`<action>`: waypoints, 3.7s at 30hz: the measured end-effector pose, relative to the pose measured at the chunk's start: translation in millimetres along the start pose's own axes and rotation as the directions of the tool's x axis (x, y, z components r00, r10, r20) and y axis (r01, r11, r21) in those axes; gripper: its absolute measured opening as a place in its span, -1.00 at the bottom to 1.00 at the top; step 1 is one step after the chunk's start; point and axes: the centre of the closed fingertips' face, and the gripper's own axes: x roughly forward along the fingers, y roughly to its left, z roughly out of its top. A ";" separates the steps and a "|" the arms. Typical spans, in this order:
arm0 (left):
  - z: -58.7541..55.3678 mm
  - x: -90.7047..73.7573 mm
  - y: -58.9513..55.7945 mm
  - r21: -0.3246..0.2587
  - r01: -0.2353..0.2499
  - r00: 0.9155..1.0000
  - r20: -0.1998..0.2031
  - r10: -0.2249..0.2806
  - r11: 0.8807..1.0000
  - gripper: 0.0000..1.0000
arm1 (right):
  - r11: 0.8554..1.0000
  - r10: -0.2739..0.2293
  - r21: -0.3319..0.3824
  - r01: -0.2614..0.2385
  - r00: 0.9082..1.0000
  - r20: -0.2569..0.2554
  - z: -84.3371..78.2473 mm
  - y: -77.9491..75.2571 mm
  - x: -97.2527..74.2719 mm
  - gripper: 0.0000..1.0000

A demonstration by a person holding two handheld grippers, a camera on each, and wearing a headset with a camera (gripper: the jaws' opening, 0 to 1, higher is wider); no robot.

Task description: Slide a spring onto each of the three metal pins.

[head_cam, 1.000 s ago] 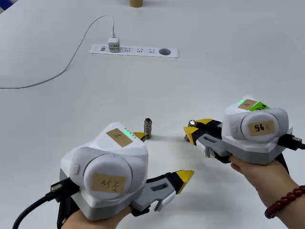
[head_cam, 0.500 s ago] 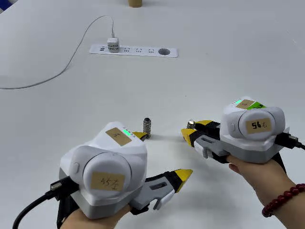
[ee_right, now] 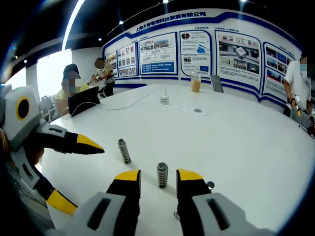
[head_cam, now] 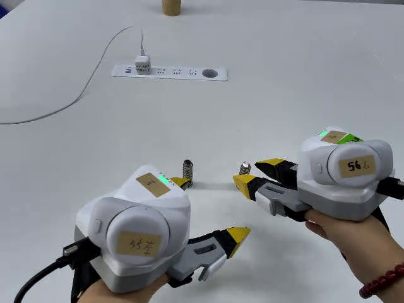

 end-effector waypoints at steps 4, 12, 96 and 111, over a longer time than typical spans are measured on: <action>2.0 1.1 -3.2 0.011 0.009 1.000 0.004 -0.009 1.000 0.33 | 1.000 -0.016 0.016 0.016 1.000 0.020 7.0 -2.9 -10.9 -0.36; 5.4 5.7 -9.2 0.024 0.024 1.000 0.005 -0.024 0.999 0.32 | 0.998 -0.051 0.047 0.049 0.998 0.045 16.8 -11.5 -31.2 -0.23; -6.7 121.8 -47.6 0.099 0.140 0.981 -0.151 -0.124 0.985 -0.62 | 0.996 0.029 0.083 -0.028 1.000 -0.009 -42.5 -49.9 -120.3 0.02; -7.4 109.0 -49.0 0.099 0.141 0.981 -0.146 -0.126 0.985 -0.79 | 0.988 -0.008 0.154 0.009 1.000 -0.007 -38.4 -58.8 -117.3 -0.01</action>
